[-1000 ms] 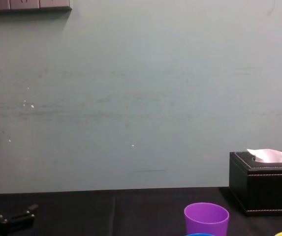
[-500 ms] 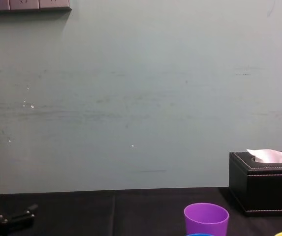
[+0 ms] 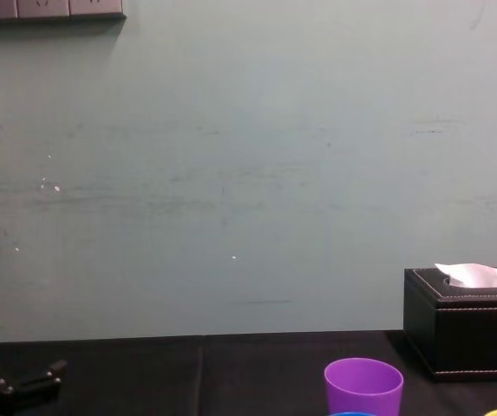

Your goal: Stack the three plastic cups sequentially using one hand.

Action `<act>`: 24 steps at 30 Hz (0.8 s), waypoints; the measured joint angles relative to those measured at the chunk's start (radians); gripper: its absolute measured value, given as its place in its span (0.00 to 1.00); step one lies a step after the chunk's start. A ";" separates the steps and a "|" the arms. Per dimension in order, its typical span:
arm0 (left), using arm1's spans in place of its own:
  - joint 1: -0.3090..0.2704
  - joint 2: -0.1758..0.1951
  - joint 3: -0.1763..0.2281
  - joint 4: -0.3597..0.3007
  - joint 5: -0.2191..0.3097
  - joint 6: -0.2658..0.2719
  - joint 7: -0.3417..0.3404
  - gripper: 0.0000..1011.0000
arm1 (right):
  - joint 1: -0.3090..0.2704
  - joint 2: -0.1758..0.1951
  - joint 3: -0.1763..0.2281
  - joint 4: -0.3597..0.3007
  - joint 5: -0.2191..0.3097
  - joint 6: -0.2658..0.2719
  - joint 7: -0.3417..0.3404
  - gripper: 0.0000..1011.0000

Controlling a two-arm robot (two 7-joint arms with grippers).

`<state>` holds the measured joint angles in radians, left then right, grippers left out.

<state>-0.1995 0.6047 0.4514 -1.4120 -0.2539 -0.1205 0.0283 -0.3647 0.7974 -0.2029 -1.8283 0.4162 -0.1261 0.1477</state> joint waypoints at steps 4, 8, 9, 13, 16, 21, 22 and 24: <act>0.000 0.000 0.000 0.000 0.000 0.000 0.000 1.00 | 0.026 -0.037 -0.022 0.016 -0.008 0.002 0.017 0.99; 0.000 0.000 0.000 0.000 0.000 0.000 0.000 1.00 | 0.039 -0.064 -0.028 0.030 -0.008 0.011 0.018 0.99; 0.000 0.000 0.000 0.000 0.000 0.000 0.000 1.00 | 0.044 -0.076 -0.029 0.036 -0.007 0.014 0.019 0.99; 0.000 0.000 0.000 0.000 0.000 0.000 0.000 1.00 | 0.054 -0.104 -0.034 0.049 -0.003 0.019 0.028 0.99; 0.000 0.000 0.000 0.000 0.000 0.000 0.000 1.00 | 0.063 -0.126 -0.037 0.058 -0.004 0.020 0.036 0.99; 0.000 0.000 0.000 0.000 0.000 0.000 0.000 1.00 | 0.078 -0.152 -0.041 0.068 -0.020 0.027 0.036 0.99; 0.000 0.000 0.000 0.000 0.000 0.000 0.000 1.00 | 0.080 -0.157 -0.041 0.070 -0.024 0.028 0.035 0.99; 0.000 0.000 0.000 0.000 0.000 0.000 0.000 1.00 | 0.089 -0.169 -0.044 0.075 -0.034 0.034 0.034 0.99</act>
<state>-0.1995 0.6047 0.4514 -1.4120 -0.2539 -0.1205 0.0283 -0.2754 0.6280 -0.2465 -1.7535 0.3821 -0.0918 0.1817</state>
